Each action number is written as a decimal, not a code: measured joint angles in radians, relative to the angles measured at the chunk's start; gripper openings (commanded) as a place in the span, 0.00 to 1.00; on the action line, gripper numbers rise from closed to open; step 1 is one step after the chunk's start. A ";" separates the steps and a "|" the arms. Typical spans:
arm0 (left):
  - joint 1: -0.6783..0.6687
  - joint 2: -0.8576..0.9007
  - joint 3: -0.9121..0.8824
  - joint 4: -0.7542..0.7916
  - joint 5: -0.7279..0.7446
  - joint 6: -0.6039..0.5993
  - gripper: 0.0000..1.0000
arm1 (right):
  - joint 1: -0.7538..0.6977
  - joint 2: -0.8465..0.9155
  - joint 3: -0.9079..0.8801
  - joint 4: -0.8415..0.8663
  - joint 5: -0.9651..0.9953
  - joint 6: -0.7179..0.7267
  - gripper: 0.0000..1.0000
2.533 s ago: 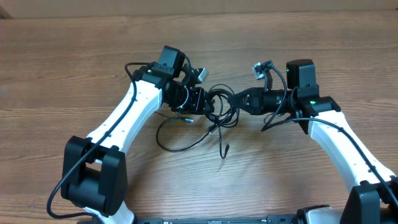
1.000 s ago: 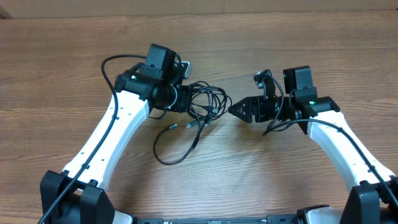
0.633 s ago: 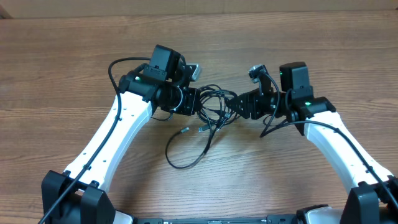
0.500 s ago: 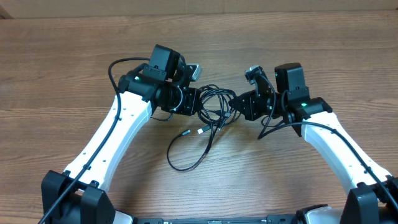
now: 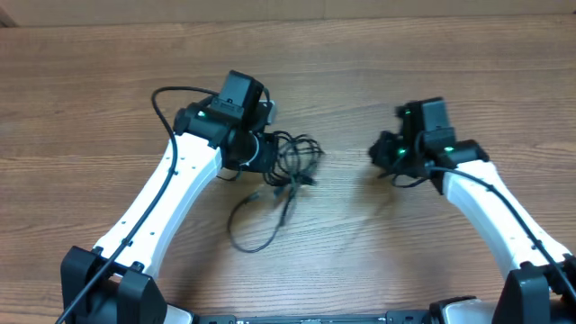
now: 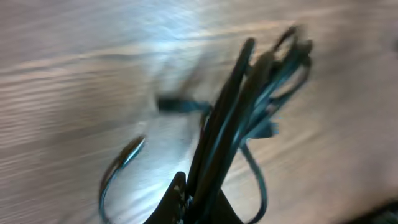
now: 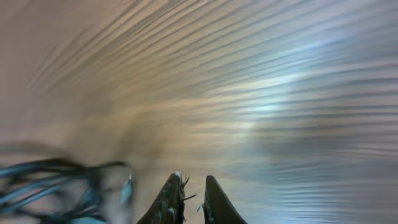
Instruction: Untangle cables
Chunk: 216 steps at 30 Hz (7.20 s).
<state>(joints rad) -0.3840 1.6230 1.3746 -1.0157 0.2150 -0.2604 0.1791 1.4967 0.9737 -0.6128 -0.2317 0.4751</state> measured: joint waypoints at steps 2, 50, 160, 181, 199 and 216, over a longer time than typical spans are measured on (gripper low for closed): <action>0.005 0.000 0.000 0.009 -0.027 -0.003 0.04 | -0.013 0.000 0.000 -0.017 0.024 0.022 0.08; 0.006 0.000 0.000 0.095 0.202 0.074 0.04 | 0.051 0.000 0.000 0.011 0.038 -0.193 0.45; 0.038 -0.013 0.050 0.071 0.348 0.214 0.04 | 0.053 -0.001 -0.001 0.196 -0.474 -0.364 0.88; -0.032 -0.013 0.050 0.076 0.459 0.254 0.04 | 0.056 -0.002 0.000 0.318 -0.552 -0.372 0.07; -0.062 -0.013 0.043 0.080 0.479 0.283 0.67 | 0.066 -0.001 -0.001 0.320 -0.557 -0.338 0.04; -0.062 -0.013 0.043 -0.008 0.037 0.115 0.55 | 0.063 -0.001 -0.001 0.542 -0.578 0.019 0.04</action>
<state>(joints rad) -0.4458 1.6100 1.4178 -1.0241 0.2523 -0.1455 0.2424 1.4956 0.9730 -0.0704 -0.8101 0.4942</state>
